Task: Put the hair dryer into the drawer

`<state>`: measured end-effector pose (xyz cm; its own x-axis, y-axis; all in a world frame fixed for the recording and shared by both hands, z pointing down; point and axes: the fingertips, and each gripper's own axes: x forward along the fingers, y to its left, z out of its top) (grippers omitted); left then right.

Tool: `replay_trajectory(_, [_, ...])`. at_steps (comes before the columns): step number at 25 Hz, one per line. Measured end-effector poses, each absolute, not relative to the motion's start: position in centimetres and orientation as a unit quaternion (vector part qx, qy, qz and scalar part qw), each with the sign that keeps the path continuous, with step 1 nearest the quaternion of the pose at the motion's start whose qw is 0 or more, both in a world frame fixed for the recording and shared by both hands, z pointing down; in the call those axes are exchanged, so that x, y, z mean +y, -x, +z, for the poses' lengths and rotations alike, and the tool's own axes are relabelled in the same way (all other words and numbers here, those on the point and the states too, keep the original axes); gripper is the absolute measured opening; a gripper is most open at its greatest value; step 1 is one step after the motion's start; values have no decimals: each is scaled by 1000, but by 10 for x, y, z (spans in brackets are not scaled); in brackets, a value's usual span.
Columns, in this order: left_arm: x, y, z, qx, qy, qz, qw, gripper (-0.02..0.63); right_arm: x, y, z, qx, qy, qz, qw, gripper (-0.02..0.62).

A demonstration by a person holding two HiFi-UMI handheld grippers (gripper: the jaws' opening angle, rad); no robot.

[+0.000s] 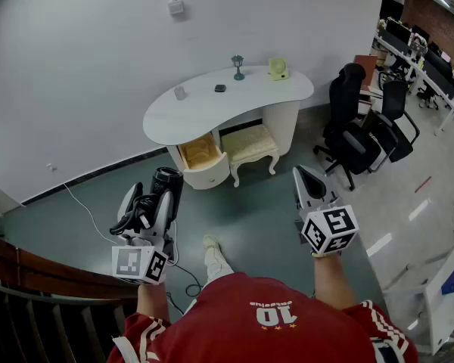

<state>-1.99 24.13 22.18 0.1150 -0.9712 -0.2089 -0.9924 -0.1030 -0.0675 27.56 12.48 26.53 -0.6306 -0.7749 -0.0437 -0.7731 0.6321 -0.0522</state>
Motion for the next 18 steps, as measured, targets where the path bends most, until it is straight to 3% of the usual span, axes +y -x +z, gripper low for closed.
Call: replay_trajectory(18, [241,26,228,653,751,49,90,291,139,-261,266,912,408,-26,38,3])
